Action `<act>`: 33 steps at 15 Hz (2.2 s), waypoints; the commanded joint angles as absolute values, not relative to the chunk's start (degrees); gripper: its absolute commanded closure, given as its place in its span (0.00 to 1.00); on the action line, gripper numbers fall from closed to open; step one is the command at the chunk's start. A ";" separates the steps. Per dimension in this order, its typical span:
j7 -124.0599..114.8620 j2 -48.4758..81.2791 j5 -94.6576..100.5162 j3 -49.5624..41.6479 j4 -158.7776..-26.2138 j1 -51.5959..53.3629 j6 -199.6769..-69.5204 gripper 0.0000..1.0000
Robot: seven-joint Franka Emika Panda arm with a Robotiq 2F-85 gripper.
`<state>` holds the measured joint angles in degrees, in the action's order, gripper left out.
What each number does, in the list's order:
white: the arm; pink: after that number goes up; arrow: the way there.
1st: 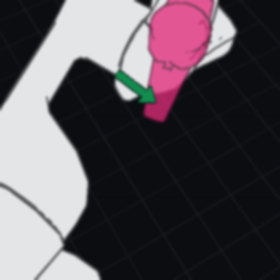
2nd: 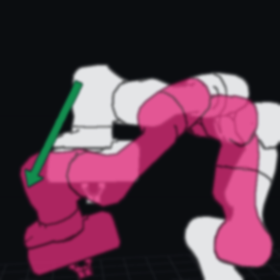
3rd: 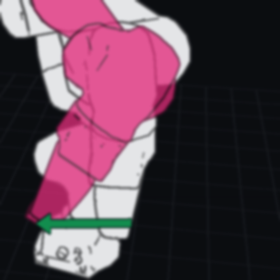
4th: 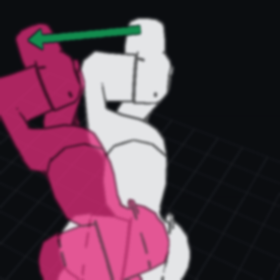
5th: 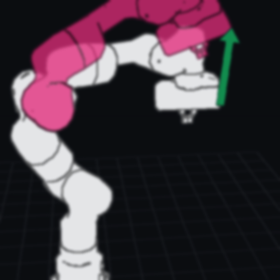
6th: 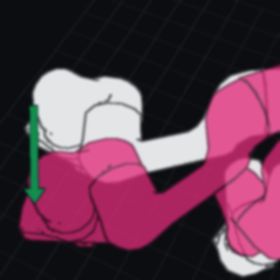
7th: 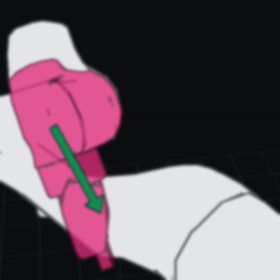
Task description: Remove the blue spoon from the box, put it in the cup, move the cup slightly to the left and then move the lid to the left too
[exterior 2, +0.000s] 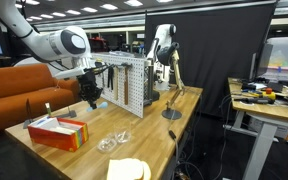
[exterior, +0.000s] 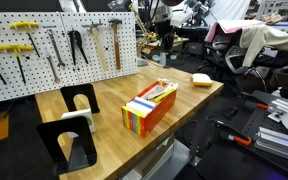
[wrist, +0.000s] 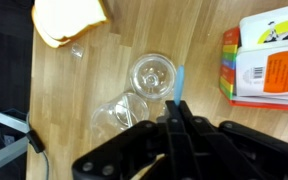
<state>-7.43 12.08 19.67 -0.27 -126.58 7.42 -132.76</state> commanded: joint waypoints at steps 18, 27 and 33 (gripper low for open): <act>-9.98 13.24 8.75 -0.82 -121.78 3.74 -119.84 0.99; -8.90 27.37 8.20 -3.22 -107.77 1.02 -116.86 0.99; -8.22 32.24 8.05 -2.93 -102.75 1.00 -113.09 0.99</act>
<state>-9.72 30.55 9.36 -3.22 -105.95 1.38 -116.79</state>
